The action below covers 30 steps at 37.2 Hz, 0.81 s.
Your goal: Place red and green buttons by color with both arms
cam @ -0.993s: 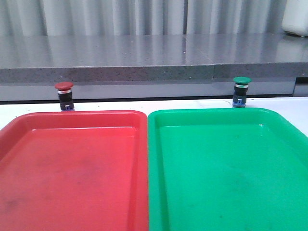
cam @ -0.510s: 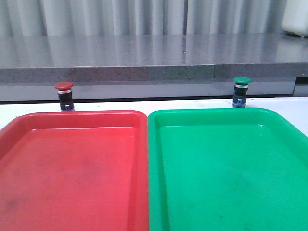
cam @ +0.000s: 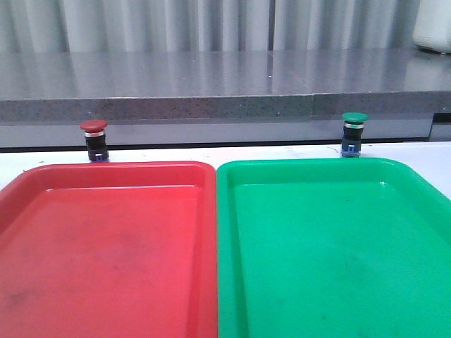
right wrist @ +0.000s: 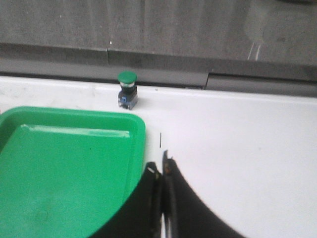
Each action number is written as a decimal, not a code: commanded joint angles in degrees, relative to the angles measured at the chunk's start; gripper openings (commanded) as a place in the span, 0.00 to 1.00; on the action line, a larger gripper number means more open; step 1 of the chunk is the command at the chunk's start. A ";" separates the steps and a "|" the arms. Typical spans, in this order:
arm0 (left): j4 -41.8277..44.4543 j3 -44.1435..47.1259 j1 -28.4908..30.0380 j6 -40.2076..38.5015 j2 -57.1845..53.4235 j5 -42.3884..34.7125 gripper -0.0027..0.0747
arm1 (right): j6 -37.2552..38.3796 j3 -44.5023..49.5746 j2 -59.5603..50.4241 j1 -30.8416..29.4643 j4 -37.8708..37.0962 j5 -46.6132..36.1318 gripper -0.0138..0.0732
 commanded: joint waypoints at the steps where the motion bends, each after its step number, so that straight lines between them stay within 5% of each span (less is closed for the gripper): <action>1: -0.51 -0.16 -0.35 -0.03 1.88 -3.72 0.01 | -0.32 -1.90 2.65 -0.31 -0.36 -3.06 0.08; 13: -0.51 2.18 -0.35 -0.03 2.06 -4.79 0.01 | -0.65 -1.84 4.87 -0.31 -0.38 -0.96 0.09; 17: -0.51 2.18 -0.35 -0.03 2.06 -6.20 0.05 | -0.65 -1.84 4.87 -0.31 -0.38 -0.83 0.17; 20: -0.51 2.18 -0.35 -0.03 2.06 -7.30 0.17 | -0.65 -1.84 4.87 -0.31 -0.38 -0.81 0.31; 25: -0.51 2.27 -0.35 -0.03 2.06 -8.81 0.51 | -0.65 -1.84 4.87 -0.31 -0.38 -0.70 0.59; 30: -0.51 2.27 -0.35 -0.03 2.06 -8.94 0.70 | -0.65 -1.84 4.87 -0.31 -0.31 -0.70 0.70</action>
